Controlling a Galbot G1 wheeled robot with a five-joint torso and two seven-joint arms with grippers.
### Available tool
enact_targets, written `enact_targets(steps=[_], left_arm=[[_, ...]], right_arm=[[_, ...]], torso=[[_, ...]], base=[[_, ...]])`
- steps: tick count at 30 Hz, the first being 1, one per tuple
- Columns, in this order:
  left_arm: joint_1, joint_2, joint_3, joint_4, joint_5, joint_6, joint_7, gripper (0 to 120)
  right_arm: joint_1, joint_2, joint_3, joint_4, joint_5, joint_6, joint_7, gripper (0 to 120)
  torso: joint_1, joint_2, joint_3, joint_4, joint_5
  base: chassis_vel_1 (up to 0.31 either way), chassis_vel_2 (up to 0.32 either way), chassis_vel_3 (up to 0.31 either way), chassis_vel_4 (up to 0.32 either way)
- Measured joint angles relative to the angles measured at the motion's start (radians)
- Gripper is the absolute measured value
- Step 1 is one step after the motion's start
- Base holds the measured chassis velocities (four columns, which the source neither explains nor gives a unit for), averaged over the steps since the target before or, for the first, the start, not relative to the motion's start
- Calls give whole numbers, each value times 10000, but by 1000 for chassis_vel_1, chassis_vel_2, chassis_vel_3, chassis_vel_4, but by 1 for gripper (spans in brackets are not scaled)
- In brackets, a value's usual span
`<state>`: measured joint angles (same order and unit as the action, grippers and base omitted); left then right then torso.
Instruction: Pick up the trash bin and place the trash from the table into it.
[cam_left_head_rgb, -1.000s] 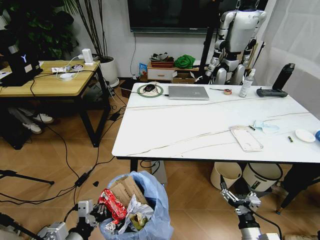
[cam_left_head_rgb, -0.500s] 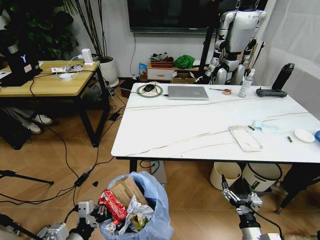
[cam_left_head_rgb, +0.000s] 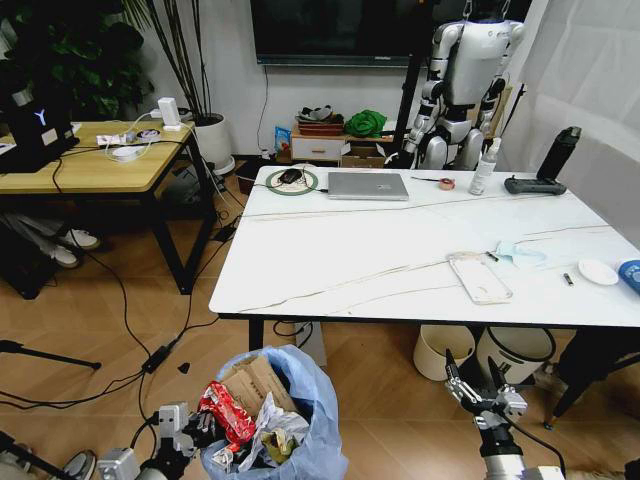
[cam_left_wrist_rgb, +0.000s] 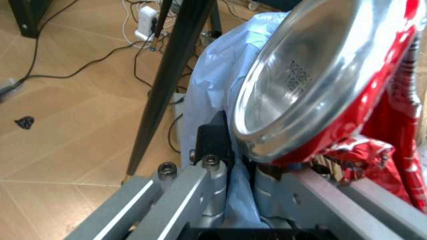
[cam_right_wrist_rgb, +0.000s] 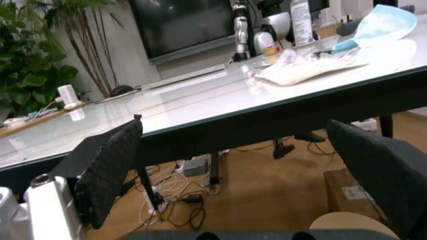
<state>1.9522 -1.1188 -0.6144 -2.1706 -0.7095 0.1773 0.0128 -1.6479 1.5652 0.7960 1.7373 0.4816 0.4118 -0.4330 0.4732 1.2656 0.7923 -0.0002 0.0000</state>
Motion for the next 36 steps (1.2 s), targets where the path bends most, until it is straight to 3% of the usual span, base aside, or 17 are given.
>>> enact_targets(steps=[36], left_arm=[[-169, -22, 159, 196, 8, 25, -50, 0]], right_arm=[[257, -232, 46, -204, 309, -207, -8, 100]], torso=[[0, 0, 0, -1, -2]], base=[[-86, -80, 82, 84]])
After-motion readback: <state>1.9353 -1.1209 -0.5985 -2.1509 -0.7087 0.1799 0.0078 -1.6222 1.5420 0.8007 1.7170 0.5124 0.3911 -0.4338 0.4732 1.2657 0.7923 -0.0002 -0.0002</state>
